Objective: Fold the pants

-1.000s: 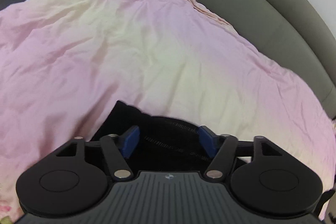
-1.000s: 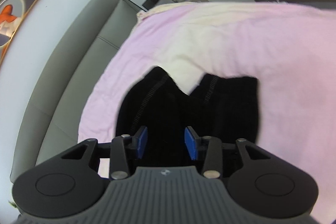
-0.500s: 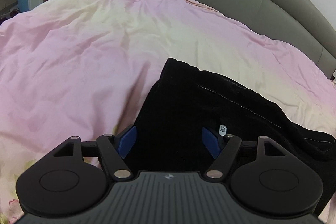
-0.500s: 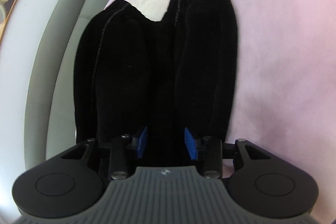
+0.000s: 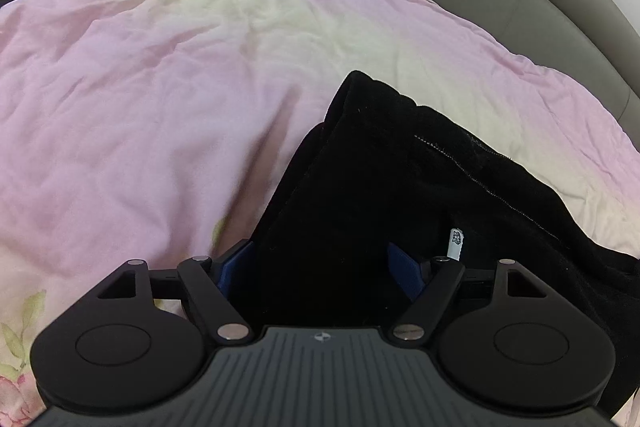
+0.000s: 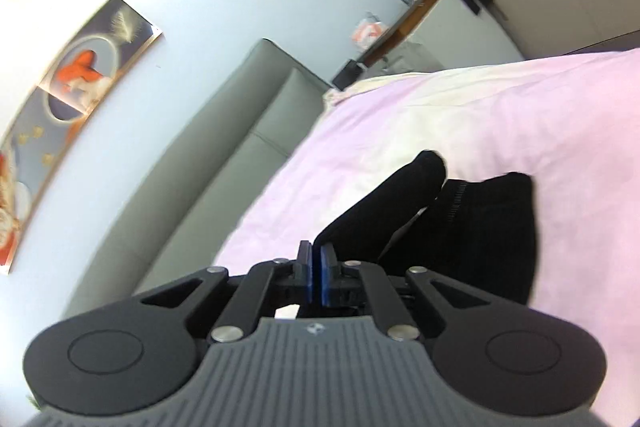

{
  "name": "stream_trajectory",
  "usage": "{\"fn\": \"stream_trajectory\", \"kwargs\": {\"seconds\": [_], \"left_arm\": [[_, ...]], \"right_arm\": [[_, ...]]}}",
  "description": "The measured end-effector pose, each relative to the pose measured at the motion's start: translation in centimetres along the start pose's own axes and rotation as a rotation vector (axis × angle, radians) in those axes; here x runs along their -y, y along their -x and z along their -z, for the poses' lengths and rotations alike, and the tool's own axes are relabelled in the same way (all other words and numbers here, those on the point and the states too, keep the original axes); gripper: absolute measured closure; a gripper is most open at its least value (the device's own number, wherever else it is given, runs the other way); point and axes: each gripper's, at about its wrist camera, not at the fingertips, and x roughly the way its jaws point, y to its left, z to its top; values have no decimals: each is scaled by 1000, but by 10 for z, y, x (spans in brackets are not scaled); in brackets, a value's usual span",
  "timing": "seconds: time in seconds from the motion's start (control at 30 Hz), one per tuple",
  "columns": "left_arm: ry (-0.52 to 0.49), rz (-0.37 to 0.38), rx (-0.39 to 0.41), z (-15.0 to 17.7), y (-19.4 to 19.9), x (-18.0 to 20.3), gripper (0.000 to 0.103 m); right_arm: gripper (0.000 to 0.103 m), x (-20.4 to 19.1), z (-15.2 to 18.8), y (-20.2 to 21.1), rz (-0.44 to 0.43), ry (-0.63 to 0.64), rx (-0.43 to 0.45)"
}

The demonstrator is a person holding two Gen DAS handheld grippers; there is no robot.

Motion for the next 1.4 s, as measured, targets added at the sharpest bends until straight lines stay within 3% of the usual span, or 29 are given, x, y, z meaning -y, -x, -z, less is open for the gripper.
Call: {"fn": "stream_trajectory", "kwargs": {"seconds": [0.07,0.1,0.17,0.2,0.27,0.33,0.43,0.5,0.57,0.67,0.77,0.9,0.93,1.0,1.07,1.13,1.23,1.3,1.4], "left_arm": [[6,-8,-6,3,-4,1,14],[8,-7,-7,3,-4,0,14],[19,4,-13,2,-3,-2,14],[32,10,-18,2,-2,-4,14],[69,29,-32,1,-4,-9,14],[99,38,-38,2,-6,-13,14],[116,50,-41,2,-8,-15,14],[121,51,-42,2,-9,-17,13],[131,45,-43,2,-9,-16,13],[146,39,-39,2,-8,-16,13],[155,47,-37,2,-7,-19,13],[173,65,-45,0,-9,-24,13],[175,68,-46,0,-9,-25,13],[173,72,-45,1,-9,-25,13],[172,75,-45,1,-10,-26,13],[169,79,-44,1,-10,-27,13],[166,83,-43,1,-11,-28,12],[163,84,-42,1,-13,-28,12],[161,92,-40,0,-15,-28,11]], "right_arm": [[101,11,7,-13,182,14,-86],[98,24,11,-21,233,-16,-157],[96,51,18,-18,251,-136,-204],[93,63,18,-14,254,-196,-182],[75,72,14,-5,233,-262,-151],[67,74,12,4,182,-289,-134],[65,63,11,3,164,-255,-137],[65,40,9,2,181,-149,-117],[65,9,12,-6,121,-43,-136],[65,-55,38,-22,1,142,-308],[66,-124,97,-37,-97,366,-591],[66,-176,182,-52,-107,548,-888],[66,-186,203,-55,-99,611,-924],[69,-202,235,-66,-71,747,-921],[70,-211,256,-86,-50,799,-901],[78,-218,264,-102,-55,807,-836],[78,-226,249,-109,-139,779,-637],[77,-226,239,-114,-125,729,-631],[76,-220,217,-103,-188,648,-607]]}}
